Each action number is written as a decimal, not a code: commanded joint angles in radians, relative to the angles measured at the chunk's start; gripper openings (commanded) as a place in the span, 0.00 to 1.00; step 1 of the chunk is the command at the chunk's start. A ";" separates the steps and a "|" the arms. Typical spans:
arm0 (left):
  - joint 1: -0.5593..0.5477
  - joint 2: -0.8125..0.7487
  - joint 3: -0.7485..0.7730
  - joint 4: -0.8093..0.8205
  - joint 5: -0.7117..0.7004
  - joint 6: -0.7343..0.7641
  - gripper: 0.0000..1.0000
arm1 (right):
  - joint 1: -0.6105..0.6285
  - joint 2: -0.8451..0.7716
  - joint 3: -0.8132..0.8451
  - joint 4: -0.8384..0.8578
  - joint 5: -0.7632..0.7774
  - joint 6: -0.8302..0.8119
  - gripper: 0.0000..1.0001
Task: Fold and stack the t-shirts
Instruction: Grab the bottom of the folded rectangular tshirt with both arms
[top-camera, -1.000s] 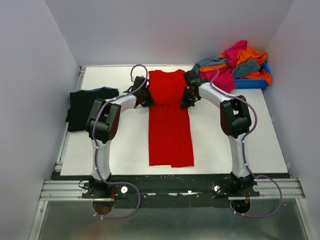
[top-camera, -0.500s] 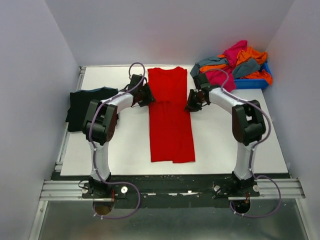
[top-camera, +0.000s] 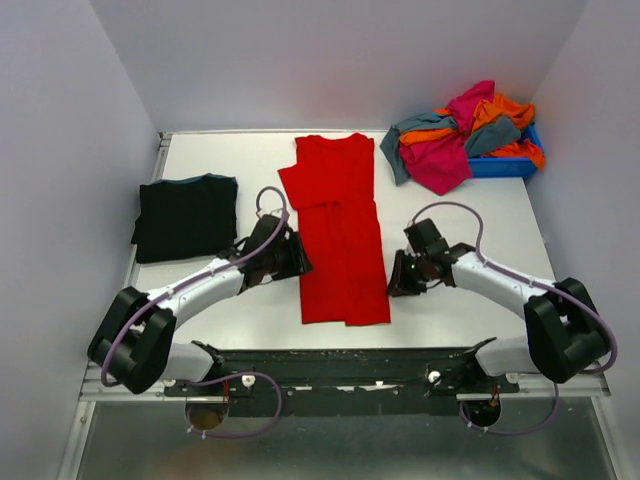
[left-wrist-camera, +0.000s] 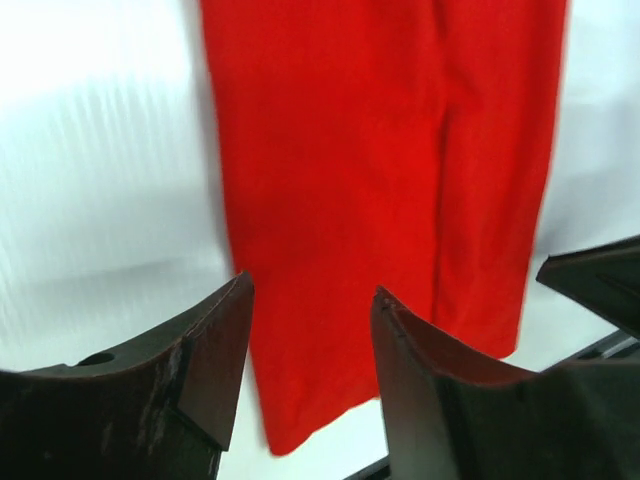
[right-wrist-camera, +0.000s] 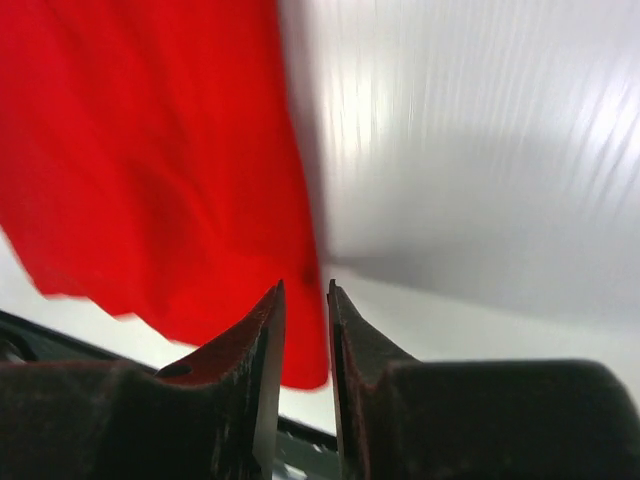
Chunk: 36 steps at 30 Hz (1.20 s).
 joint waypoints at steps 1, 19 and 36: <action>-0.061 -0.120 -0.131 -0.018 -0.053 -0.098 0.64 | 0.104 -0.090 -0.120 -0.015 -0.017 0.060 0.33; -0.236 -0.107 -0.311 -0.006 -0.030 -0.241 0.49 | 0.181 -0.098 -0.228 0.020 -0.003 0.122 0.06; -0.252 -0.214 -0.298 -0.244 -0.154 -0.248 0.45 | 0.181 -0.099 -0.228 0.022 0.000 0.123 0.01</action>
